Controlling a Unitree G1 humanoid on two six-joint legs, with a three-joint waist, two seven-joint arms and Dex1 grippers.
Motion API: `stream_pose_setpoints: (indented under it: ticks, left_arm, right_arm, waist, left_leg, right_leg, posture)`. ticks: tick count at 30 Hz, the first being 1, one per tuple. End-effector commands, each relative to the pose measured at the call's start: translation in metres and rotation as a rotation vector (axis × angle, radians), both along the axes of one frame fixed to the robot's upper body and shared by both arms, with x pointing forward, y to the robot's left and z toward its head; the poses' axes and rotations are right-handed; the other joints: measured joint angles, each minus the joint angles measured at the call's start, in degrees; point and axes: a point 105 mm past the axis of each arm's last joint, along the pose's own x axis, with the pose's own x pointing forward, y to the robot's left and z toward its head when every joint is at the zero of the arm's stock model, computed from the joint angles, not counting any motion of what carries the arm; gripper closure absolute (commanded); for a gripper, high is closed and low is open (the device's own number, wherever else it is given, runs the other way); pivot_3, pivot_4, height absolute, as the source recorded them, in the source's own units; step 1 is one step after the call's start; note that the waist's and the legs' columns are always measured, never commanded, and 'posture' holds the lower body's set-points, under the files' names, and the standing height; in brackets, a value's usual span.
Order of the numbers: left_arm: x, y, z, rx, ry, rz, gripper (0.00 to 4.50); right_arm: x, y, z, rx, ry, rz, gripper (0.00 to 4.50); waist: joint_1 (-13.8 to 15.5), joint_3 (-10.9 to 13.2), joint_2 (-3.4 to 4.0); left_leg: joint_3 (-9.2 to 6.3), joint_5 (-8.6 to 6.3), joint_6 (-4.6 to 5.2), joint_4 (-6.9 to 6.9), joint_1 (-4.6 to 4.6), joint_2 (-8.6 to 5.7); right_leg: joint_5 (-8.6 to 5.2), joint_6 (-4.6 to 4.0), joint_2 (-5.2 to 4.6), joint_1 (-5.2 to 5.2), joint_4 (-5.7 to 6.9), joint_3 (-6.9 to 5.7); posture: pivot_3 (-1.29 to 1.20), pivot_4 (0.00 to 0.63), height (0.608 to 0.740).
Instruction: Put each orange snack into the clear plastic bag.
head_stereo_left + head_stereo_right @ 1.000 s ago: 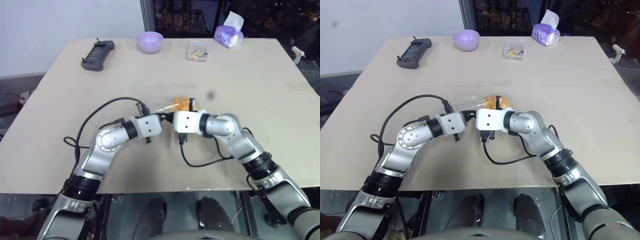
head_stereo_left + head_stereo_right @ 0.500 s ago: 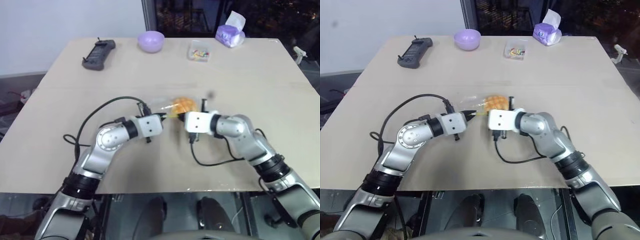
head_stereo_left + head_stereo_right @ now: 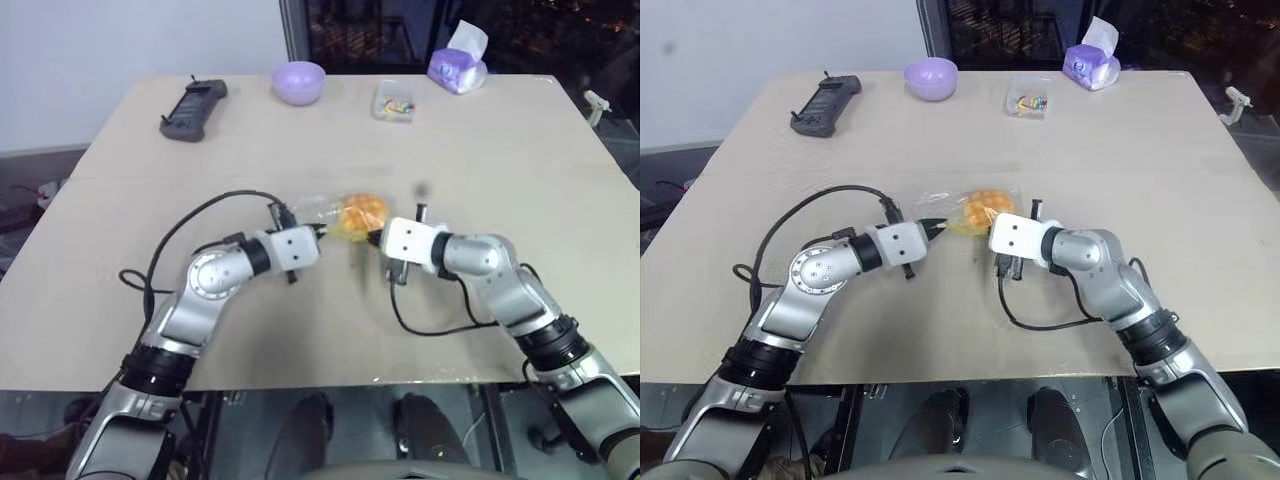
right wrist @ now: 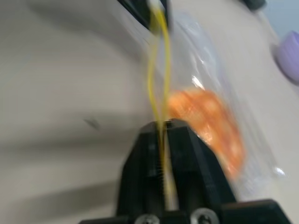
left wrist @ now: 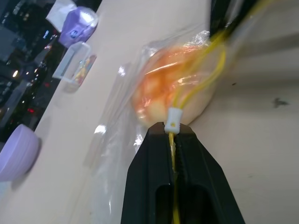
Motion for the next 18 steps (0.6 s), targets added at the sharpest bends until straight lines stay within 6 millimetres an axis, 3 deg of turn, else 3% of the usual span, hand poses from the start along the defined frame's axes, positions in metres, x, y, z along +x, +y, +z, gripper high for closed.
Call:
stream_pose_setpoints:
  ticks: [1, 13, 16, 18]
  left_arm:
    - [0.000, -0.003, 0.011, -0.025, -0.034, -0.012, 4.50]
    - [-0.001, -0.006, 0.016, -0.042, -0.046, -0.021, 4.50]
    - [-0.001, -0.004, 0.015, -0.041, -0.042, -0.017, 4.50]
    - [-0.002, -0.003, 0.013, -0.039, -0.030, -0.014, 4.50]
  right_arm:
    - [-0.004, 0.009, 0.014, 0.035, -0.071, 0.019, 3.09]
    - [0.016, 0.007, 0.006, 0.028, -0.080, -0.060, 3.09]
    - [0.019, 0.005, 0.009, 0.042, -0.082, -0.076, 4.42]
    - [0.019, 0.004, 0.011, 0.045, -0.085, -0.079, 4.47]
  waist:
    - [0.1, 0.0, 0.00]
    - [0.1, 0.0, 0.00]
    - [0.1, 0.0, 0.00]
    - [0.1, 0.0, 0.00]
  left_leg:
    - [-0.01, 0.00, 0.00, 0.00, 0.00, 0.00]
    - [0.00, 0.00, -0.01, 0.01, 0.00, -0.02]
    - [0.00, 0.00, -0.01, 0.01, 0.00, -0.02]
    - [0.01, 0.00, -0.01, 0.01, 0.00, -0.02]
  right_leg:
    - [0.00, 0.00, 0.00, 0.00, 0.00, -0.01]
    - [0.00, 0.00, 0.00, 0.00, 0.00, 0.00]
    - [0.00, 0.00, 0.00, 0.00, 0.00, 0.00]
    - [0.00, 0.00, -0.01, 0.00, 0.00, 0.00]
  posture:
    - [0.00, 0.150, 0.718]
    - [0.00, 0.150, 0.718]
    - [0.00, 0.150, 0.718]
    - [0.00, 0.150, 0.718]
